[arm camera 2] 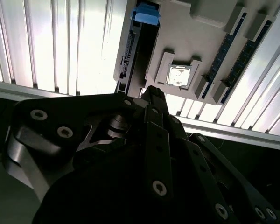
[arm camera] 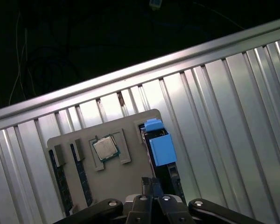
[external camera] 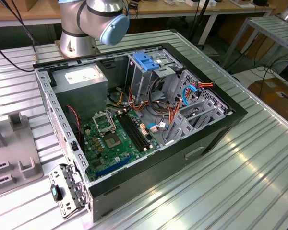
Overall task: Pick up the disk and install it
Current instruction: 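Pick up the disk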
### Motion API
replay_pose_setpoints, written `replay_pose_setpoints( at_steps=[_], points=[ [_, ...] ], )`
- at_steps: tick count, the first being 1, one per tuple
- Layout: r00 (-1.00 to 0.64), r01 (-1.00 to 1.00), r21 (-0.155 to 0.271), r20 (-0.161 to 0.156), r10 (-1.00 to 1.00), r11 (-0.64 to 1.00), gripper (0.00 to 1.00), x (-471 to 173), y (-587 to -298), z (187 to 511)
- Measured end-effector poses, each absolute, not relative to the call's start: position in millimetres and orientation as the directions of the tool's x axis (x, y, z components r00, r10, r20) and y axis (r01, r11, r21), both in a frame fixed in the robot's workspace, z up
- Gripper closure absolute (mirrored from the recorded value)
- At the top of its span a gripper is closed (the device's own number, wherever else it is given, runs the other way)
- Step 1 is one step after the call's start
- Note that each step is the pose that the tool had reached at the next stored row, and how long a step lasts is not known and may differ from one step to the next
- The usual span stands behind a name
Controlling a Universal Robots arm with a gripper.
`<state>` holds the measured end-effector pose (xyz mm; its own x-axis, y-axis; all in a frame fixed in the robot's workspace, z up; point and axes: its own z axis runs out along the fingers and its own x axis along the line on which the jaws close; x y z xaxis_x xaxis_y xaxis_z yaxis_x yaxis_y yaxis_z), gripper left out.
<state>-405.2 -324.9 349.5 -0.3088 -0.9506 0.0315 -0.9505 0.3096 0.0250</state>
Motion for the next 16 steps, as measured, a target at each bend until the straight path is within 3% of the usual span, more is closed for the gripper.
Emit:
replay_pose_setpoints(
  at_steps=[8,16],
  points=[
    [-0.308,-0.951,0.024,0.031,-0.951,0.309,0.89,-405.3,-324.2,349.4],
    [-0.267,-0.964,-0.002,0.008,-0.964,0.267,0.89,-405.2,-323.4,349.2]
  ],
)
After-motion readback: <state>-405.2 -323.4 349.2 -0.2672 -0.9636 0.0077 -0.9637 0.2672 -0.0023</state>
